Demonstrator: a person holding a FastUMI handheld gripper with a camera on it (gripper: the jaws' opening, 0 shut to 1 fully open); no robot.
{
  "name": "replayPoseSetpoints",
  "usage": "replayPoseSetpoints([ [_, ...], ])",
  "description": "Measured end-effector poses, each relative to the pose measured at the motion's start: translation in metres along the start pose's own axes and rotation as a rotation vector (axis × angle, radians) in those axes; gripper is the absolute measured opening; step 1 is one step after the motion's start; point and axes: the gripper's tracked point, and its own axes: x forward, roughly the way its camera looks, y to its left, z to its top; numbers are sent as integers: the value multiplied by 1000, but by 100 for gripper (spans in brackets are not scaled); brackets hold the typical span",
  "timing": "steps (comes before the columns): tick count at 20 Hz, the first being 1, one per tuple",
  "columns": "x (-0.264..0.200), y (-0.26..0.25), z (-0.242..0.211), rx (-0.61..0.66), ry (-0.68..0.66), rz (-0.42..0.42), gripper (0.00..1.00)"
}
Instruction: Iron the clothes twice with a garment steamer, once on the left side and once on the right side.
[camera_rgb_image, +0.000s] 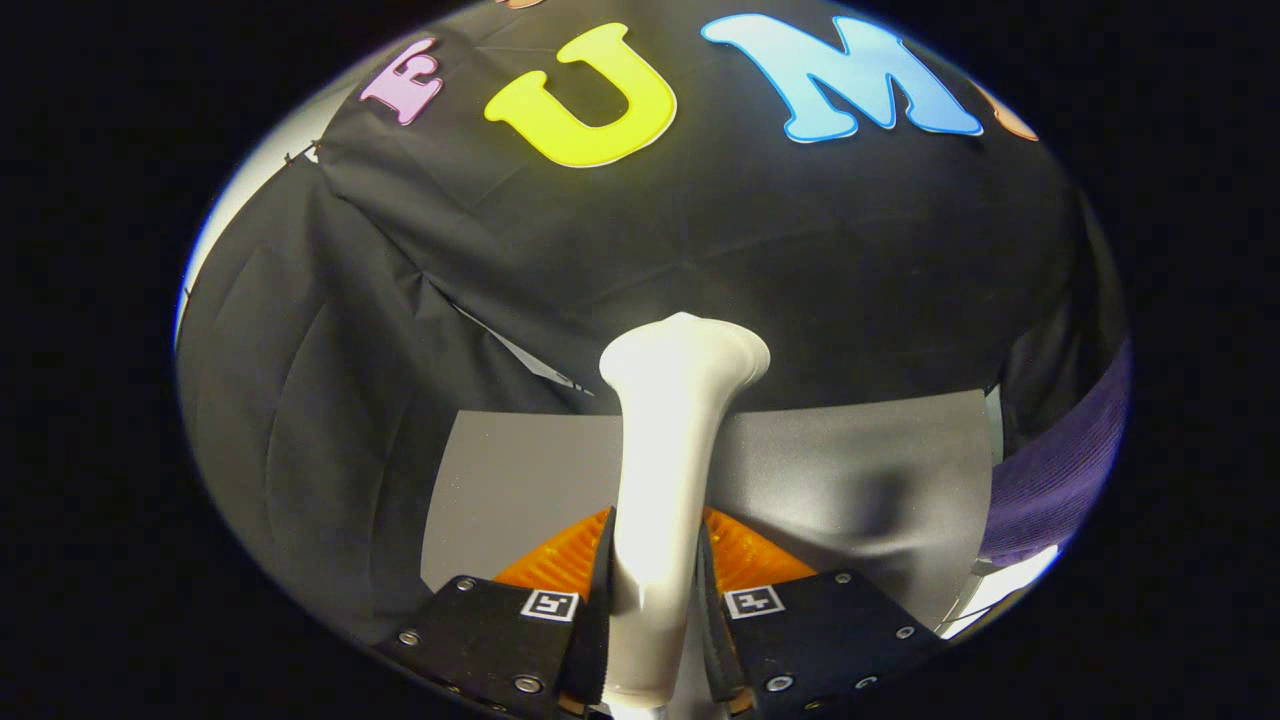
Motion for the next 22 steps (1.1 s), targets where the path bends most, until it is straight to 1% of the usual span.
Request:
replayPoseSetpoints([
  [4, -33, 3, -14, -27, -103, 1, 38],
  [9, -81, 4, -36, -66, -187, 5, 38],
  [12, -117, 1, -52, -91, -235, 5, 38],
  [16, -170, 0, -83, -104, -316, 17, 38],
  [18, -198, -4, -99, -120, -387, 9, 38],
  [22, -238, -16, -149, -124, -442, -16, 38],
])
